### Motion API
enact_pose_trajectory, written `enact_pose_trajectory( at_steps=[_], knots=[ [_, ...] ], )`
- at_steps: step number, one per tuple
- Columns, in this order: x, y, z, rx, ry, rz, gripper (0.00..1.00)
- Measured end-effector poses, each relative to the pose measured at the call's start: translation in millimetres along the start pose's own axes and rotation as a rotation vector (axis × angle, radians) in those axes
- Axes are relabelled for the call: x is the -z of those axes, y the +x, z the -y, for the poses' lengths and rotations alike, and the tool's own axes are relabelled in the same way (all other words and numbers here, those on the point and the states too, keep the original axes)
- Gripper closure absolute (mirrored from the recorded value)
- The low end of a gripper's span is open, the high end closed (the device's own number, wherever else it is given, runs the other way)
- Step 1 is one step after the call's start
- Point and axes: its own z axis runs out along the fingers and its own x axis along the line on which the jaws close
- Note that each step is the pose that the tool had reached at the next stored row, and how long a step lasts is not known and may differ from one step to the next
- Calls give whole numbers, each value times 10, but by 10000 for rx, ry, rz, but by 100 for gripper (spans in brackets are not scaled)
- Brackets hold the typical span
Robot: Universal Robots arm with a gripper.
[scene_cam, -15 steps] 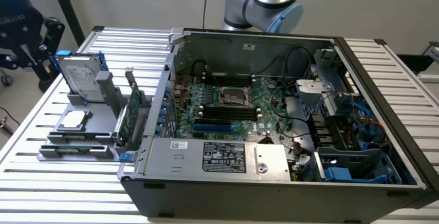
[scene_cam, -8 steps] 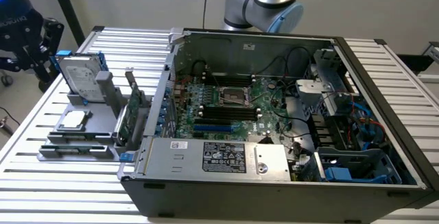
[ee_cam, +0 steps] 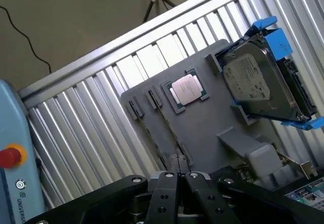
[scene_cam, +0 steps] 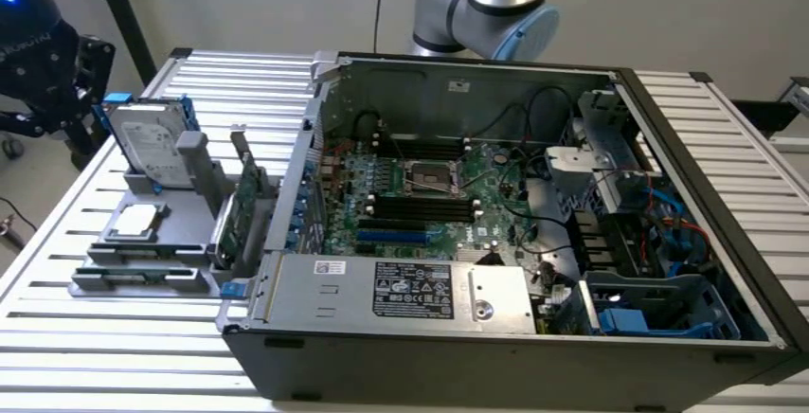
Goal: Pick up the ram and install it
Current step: 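Pick up the ram and move it above insertion slot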
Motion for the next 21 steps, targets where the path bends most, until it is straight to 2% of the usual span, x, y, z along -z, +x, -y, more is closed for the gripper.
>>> enact_pose_trajectory(
  at_steps=[18,21],
  knots=[
    [-69,-1,2,3267,40,-112,89],
    [-74,10,2,3609,89,-106,89]
  ],
)
